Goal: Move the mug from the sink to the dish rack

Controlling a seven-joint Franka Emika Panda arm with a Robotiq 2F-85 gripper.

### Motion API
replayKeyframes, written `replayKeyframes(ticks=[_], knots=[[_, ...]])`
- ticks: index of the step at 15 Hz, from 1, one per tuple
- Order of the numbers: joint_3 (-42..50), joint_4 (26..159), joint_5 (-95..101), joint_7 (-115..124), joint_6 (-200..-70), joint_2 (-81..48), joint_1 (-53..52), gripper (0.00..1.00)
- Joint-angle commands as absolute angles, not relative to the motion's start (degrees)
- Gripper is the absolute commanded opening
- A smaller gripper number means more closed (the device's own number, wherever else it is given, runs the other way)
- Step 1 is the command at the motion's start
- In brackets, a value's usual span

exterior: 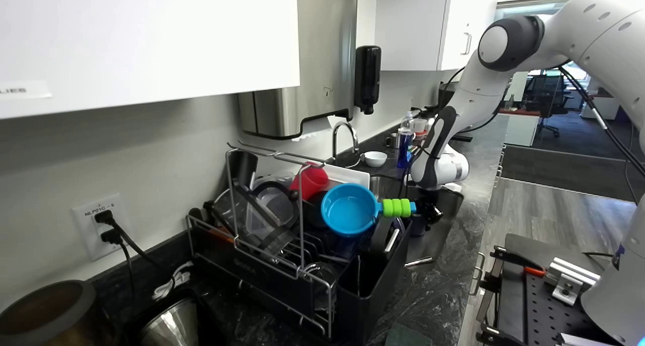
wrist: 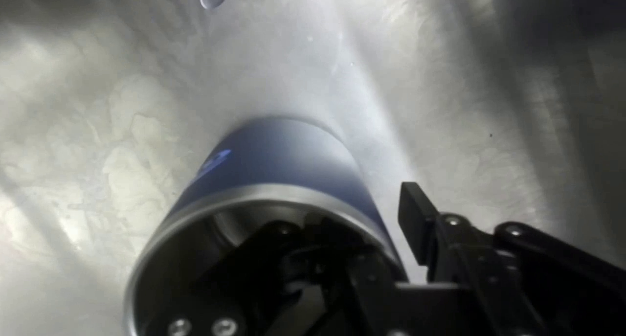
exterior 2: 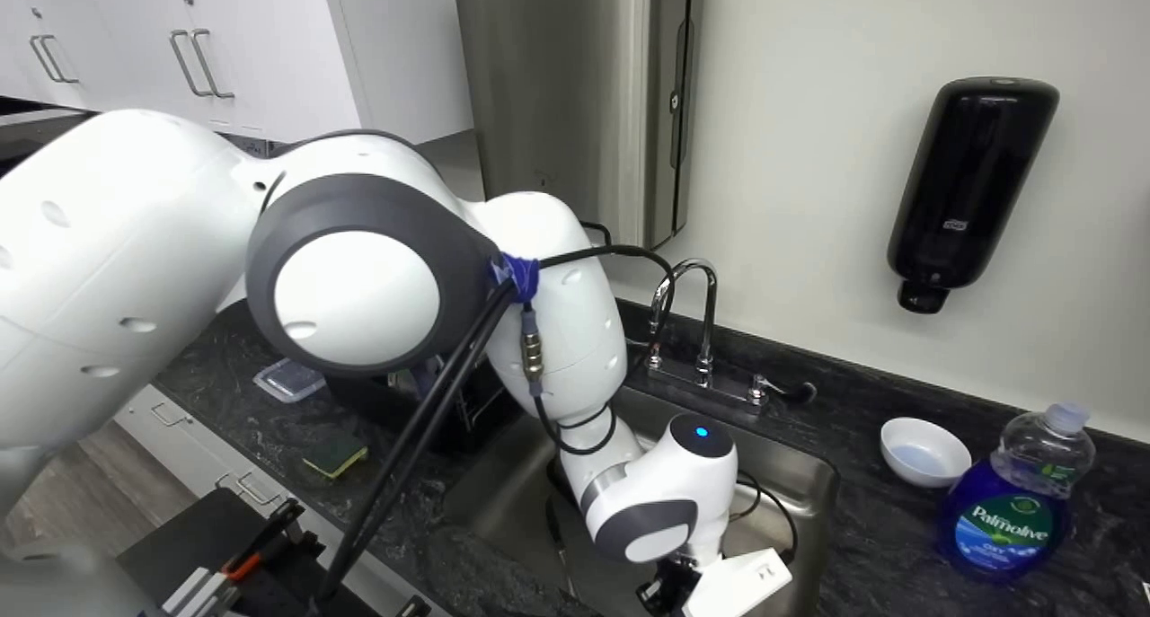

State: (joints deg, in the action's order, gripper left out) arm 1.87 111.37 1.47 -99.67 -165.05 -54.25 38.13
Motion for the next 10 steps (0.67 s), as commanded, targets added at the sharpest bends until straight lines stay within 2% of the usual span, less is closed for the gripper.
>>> replayKeyframes(ticks=[1, 2, 10], knots=[[1.75, 111.98, 4.04, -98.97, -167.70, -54.86, 38.94, 0.04], [1.77, 112.10, 4.36, -99.00, -167.91, -54.87, 39.01, 0.00], [-2.18, 116.02, 4.94, -100.23, -165.33, -48.75, 41.68, 0.02]])
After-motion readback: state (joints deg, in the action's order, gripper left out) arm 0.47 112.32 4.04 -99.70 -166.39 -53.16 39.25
